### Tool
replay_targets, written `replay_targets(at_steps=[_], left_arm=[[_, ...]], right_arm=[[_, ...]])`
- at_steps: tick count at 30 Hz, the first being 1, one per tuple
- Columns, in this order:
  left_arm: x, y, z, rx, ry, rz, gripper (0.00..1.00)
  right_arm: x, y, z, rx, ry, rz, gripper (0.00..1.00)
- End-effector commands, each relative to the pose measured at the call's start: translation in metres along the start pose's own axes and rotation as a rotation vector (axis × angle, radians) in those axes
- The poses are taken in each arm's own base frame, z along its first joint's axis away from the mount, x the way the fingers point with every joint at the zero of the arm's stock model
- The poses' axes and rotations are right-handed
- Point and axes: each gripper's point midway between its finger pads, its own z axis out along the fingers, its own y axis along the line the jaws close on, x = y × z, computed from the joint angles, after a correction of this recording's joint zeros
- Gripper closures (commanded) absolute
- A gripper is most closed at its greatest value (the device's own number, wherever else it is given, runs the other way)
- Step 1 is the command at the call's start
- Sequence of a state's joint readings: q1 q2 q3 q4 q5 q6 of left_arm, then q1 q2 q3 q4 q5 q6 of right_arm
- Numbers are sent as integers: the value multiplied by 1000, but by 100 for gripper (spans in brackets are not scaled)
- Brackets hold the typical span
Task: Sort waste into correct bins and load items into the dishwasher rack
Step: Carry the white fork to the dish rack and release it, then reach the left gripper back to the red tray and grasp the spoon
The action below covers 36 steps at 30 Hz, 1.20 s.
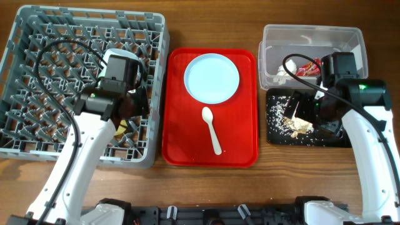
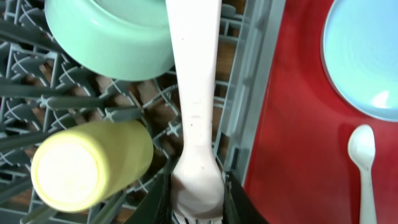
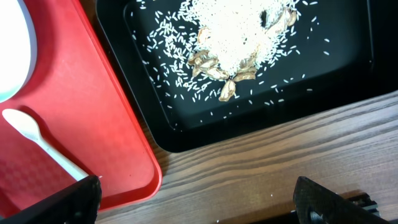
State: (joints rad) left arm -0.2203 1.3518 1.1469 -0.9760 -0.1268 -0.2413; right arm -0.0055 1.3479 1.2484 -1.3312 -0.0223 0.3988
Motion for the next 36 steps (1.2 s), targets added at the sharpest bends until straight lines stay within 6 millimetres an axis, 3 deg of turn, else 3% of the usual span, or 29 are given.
replay_targets(at_steps=[1, 4, 6, 7, 9, 12, 16, 19, 24, 27, 29, 36], left_arm=[[-10, -1, 17, -12, 11, 26, 93], [-6, -3, 43, -31, 74, 34, 91], [-6, -5, 50, -33, 81, 36, 72], [-8, -5, 50, -32, 76, 35, 58], [-13, -6, 45, -25, 53, 33, 45], [-22, -12, 24, 19, -8, 26, 41], [-11, -100, -12, 435, -3, 100, 38], [9, -140, -3, 445, 71, 47, 27], [67, -188, 55, 300, 253, -42, 28], [90, -202, 91, 220, 280, -41, 31], [98, -199, 110, 139, 259, -16, 36], [113, -193, 124, 40, 240, 45, 50]], right_arm=[[-5, 2, -10, -19, -37, -5, 0], [-5, 2, -10, -19, -37, -5, 0], [-5, 2, -10, -19, -37, -4, 0], [-5, 2, -10, -19, -37, -5, 0], [-5, 2, -10, -19, -37, -5, 0], [-5, 2, -10, -19, -37, -5, 0], [-6, 3, -10, -21, -42, -4, 0], [-6, 3, -10, -21, -42, -4, 0], [-6, 3, -10, -21, -41, -5, 0], [-6, 3, -10, -21, -40, -4, 0], [-6, 3, -10, -21, -40, -4, 1], [-6, 3, -10, -20, -40, -5, 0]])
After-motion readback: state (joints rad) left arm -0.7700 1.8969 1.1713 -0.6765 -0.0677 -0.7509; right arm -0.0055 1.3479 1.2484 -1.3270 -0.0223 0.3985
